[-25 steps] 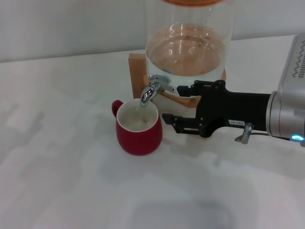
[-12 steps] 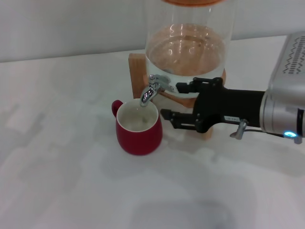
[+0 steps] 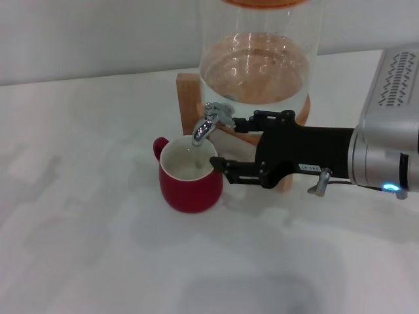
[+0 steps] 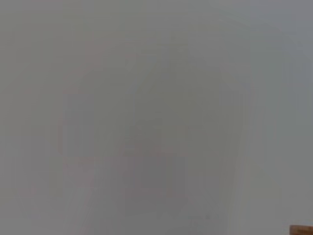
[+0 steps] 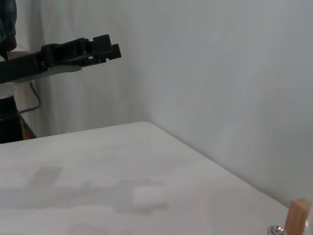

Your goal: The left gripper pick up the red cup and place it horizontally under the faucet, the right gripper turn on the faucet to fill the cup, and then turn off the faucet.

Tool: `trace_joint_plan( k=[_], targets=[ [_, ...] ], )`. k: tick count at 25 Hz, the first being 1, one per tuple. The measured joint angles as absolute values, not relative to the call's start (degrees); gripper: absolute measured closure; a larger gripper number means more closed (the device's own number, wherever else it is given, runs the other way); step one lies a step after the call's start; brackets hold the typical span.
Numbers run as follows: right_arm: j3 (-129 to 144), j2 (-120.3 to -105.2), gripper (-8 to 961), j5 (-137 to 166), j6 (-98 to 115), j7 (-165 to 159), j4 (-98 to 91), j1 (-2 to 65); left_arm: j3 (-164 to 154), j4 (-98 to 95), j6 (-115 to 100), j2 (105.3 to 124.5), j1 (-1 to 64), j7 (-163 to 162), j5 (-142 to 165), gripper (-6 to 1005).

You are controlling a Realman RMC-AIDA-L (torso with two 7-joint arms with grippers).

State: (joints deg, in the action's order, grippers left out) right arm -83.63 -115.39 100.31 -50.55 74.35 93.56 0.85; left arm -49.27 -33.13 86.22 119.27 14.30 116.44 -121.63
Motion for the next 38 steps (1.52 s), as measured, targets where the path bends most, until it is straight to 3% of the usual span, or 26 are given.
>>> trace_joint_plan(
  k=[16, 24, 29, 38],
  targets=[
    [-83.07, -115.18, 232, 100.74, -53.27, 74.37, 93.65, 2.26, -49.31, -33.04, 86.28, 119.29, 14.25, 116.13, -121.63, 118],
    [-86.83, -115.14, 232, 100.36, -53.43, 74.35, 95.20, -0.78, -49.16, -33.93, 86.85, 118.95, 12.90, 113.77, -121.34, 119],
    [-90.09, -115.15, 232, 100.07, -53.52, 74.35, 95.88, -2.91, -49.06, -36.34, 91.25, 117.86, 11.07, 110.67, -119.05, 119],
    [-93.38, -115.15, 232, 99.49, -53.85, 74.27, 95.10, -3.49, -46.02, -42.00, 97.56, 118.29, 6.25, 104.69, -119.25, 119]
  ],
)
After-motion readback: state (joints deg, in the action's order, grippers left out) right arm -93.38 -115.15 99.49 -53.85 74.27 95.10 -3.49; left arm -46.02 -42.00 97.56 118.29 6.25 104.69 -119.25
